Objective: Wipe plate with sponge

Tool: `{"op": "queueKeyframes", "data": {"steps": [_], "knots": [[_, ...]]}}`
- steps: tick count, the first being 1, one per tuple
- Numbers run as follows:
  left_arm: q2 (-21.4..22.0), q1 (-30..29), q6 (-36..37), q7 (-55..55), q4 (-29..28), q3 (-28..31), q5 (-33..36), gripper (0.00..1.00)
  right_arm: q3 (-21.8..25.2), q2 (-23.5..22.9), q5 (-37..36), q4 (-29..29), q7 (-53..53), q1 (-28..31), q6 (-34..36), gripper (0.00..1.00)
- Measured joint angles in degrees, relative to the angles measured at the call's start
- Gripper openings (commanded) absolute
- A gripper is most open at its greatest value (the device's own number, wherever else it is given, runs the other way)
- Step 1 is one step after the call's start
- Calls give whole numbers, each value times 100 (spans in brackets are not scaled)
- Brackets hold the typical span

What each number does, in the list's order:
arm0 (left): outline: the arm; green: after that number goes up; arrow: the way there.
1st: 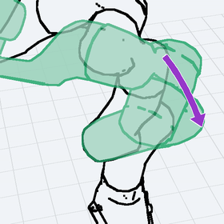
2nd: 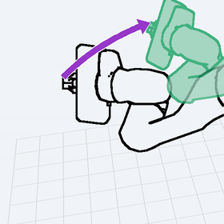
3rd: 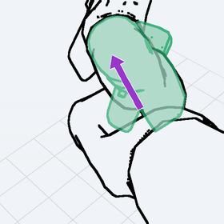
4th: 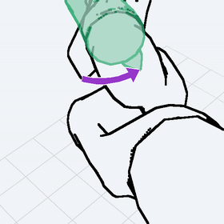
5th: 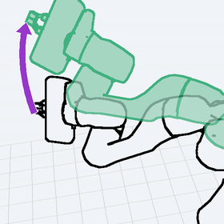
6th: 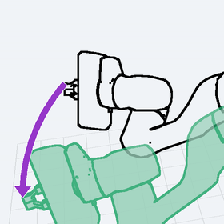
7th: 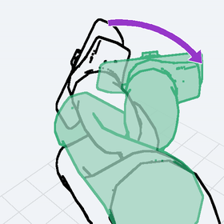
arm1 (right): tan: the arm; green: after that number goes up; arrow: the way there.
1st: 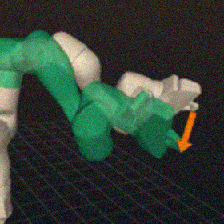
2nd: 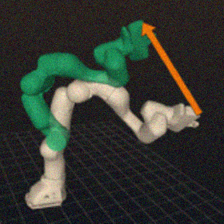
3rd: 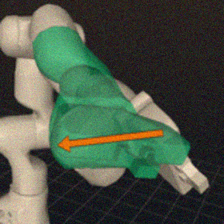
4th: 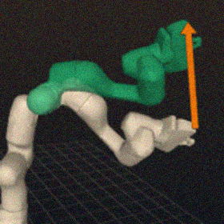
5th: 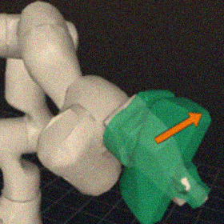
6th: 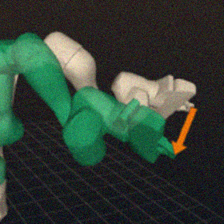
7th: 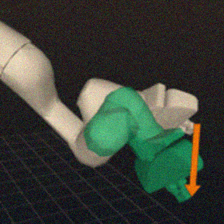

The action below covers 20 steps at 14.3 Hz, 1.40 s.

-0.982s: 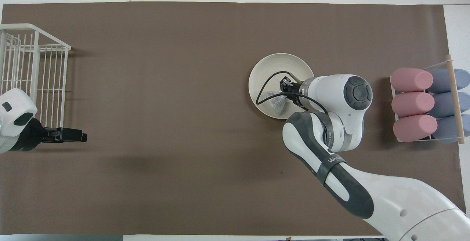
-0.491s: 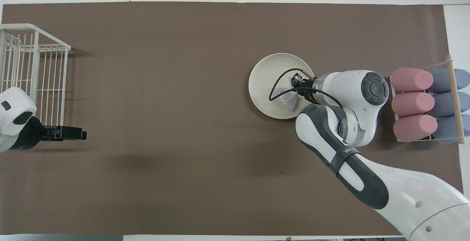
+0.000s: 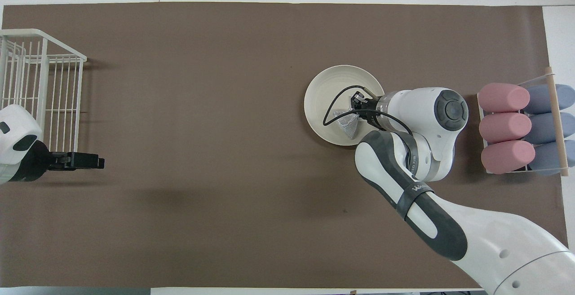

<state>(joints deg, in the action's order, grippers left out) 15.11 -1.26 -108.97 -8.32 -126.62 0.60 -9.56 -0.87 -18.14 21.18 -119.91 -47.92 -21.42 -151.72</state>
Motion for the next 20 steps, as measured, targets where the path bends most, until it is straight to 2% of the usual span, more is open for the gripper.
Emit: {"op": "queueKeyframes", "data": {"steps": [4,6,9,12,14,17,20], "knots": [[0,0,-7,0,2,-2,0,100,9,-17,5,20,-229,-135,-22,0],[0,0,-8,0,2,-4,0,100,49,-9,6,276,-368,-130,498,0],[0,3,-18,0,3,-9,0,100,130,162,-141,1357,-1093,-129,2246,0],[-1,3,-154,14,5,-7,0,100,136,395,-811,2896,-2085,-143,4318,0],[-2,8,-168,49,5,-18,-87,100,101,423,-961,3803,-2764,-211,5387,0],[-3,176,-118,502,4,-70,-1048,100,88,396,-1219,4687,-3782,-591,6340,0],[-2,416,39,809,5,-104,-2348,100,78,338,-1595,5027,-4583,-1208,6664,0]]}}
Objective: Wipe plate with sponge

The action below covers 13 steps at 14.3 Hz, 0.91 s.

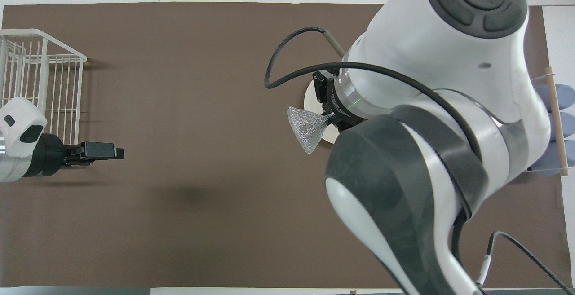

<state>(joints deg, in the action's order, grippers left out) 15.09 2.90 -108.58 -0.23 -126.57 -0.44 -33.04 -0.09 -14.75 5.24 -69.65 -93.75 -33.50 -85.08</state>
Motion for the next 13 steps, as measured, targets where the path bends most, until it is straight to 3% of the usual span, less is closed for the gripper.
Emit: {"op": "queueKeyframes", "data": {"steps": [6,13], "knots": [[38,54,529,14,0,-4,-2297,100,-18,-97,-113,80,-525,-376,11,0],[349,942,278,13,-456,-23,-4113,100,-15,-97,-119,89,-530,-402,-67,0]]}}
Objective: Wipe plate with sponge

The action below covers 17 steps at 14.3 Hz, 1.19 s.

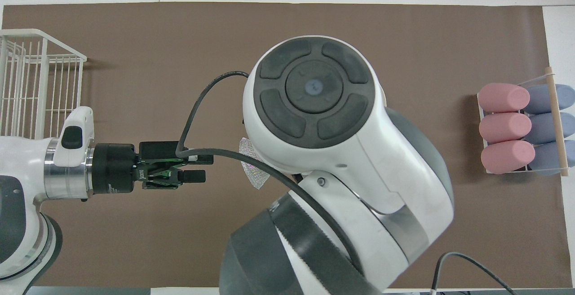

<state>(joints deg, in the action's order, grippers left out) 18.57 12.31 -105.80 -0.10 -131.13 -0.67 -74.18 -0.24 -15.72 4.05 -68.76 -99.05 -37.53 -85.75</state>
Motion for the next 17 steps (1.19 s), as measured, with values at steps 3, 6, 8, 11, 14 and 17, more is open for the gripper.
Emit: {"op": "queueKeyframes", "data": {"steps": [3,6,8,11,14,17], "knots": [[70,372,-399,-6,-64,7,-511,100,2,0,-1,5,0,1,-5,0],[73,1213,-1627,-6,-140,-2,-912,98,2,0,-1,7,0,1,-5,0],[73,1494,-1941,-5,-182,-6,-1028,91,2,0,-1,8,0,1,-5,0],[78,1502,-1890,-3,-189,44,-1033,67,2,0,-1,9,0,1,-5,0],[95,1501,-1772,273,-189,70,-1040,0,5,0,-1,9,0,2,-5,0],[141,1501,-1753,725,-180,72,-1062,0,5,-8,-1,8,0,8,-5,0]]}}
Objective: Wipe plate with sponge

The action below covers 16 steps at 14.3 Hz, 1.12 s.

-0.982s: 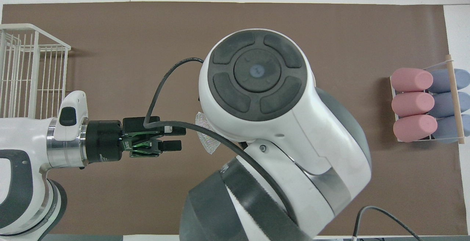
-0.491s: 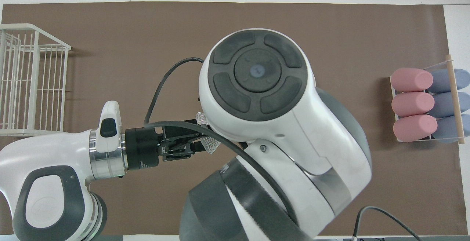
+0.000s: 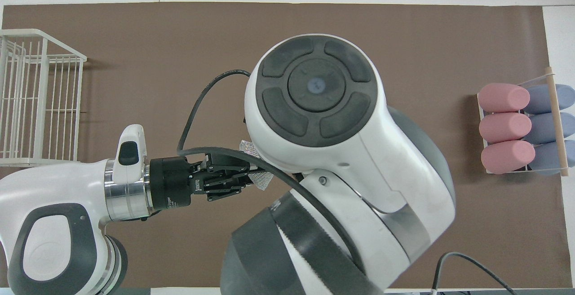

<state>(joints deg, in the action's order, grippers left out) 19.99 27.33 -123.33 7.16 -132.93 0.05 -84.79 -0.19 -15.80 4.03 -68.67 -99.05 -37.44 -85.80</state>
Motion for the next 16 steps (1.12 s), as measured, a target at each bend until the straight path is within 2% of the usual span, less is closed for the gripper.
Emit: {"op": "queueKeyframes", "data": {"steps": [3,4,6,12,16], "knots": [[58,0,0,279,9,15,-3,0,-8,-7,0,1,-2,-5,1,0],[58,0,0,304,9,19,-3,0,-7,-8,1,2,-4,-3,1,17],[58,0,0,339,8,24,-4,0,-2,-5,36,20,-5,16,1,100],[58,-17,3,425,6,53,-4,0,27,93,200,65,330,248,2,100],[58,-239,135,479,2,81,20,0,62,230,196,48,1851,777,36,100]]}}
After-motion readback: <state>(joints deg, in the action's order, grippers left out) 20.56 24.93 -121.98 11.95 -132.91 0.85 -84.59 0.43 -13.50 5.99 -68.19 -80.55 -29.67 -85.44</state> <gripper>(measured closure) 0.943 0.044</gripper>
